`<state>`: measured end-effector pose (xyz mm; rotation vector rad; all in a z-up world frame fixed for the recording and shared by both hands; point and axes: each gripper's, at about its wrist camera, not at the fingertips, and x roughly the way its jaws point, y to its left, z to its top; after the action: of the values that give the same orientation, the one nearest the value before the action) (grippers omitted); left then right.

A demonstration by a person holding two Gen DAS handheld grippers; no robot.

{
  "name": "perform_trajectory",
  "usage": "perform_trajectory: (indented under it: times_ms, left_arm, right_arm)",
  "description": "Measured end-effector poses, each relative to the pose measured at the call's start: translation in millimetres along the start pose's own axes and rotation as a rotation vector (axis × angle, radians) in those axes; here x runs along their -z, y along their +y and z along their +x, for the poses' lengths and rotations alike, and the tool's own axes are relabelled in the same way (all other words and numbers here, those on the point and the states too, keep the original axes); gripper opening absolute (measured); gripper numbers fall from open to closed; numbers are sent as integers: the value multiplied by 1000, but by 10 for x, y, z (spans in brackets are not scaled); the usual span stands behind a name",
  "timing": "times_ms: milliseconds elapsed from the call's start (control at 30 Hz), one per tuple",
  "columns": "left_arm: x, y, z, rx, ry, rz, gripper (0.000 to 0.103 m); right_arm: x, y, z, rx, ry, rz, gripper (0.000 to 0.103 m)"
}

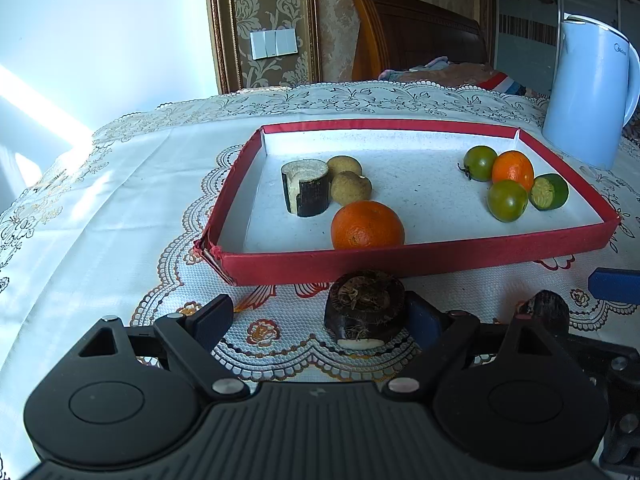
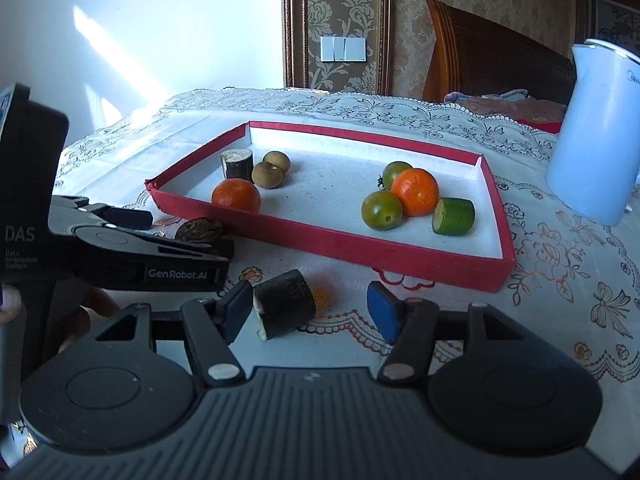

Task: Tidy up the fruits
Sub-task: 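Close the left tool on the dark eggplant piece while the right tool grasps the eggplant slice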

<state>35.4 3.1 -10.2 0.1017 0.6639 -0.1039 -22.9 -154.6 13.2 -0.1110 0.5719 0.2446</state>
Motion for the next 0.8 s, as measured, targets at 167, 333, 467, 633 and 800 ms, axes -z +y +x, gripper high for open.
perform_trajectory:
  times_ms: [167, 333, 467, 633, 800]
  left_arm:
    - [1, -3, -1, 0, 0, 0, 91]
    - [1, -2, 1, -1, -1, 1, 91]
    - [5, -17, -9, 2, -6, 14, 91]
    - [17, -81, -37, 4, -26, 59, 89]
    - [24, -101, -68, 40, -31, 71, 69]
  right_arm:
    - [6, 29, 143, 11, 49, -18, 60]
    - [21, -26, 211, -32, 66, 15, 38]
    - [35, 0, 195, -43, 57, 3, 30]
    - [40, -10, 197, -47, 48, 12, 30]
    - [49, -22, 188, -28, 36, 22, 30]
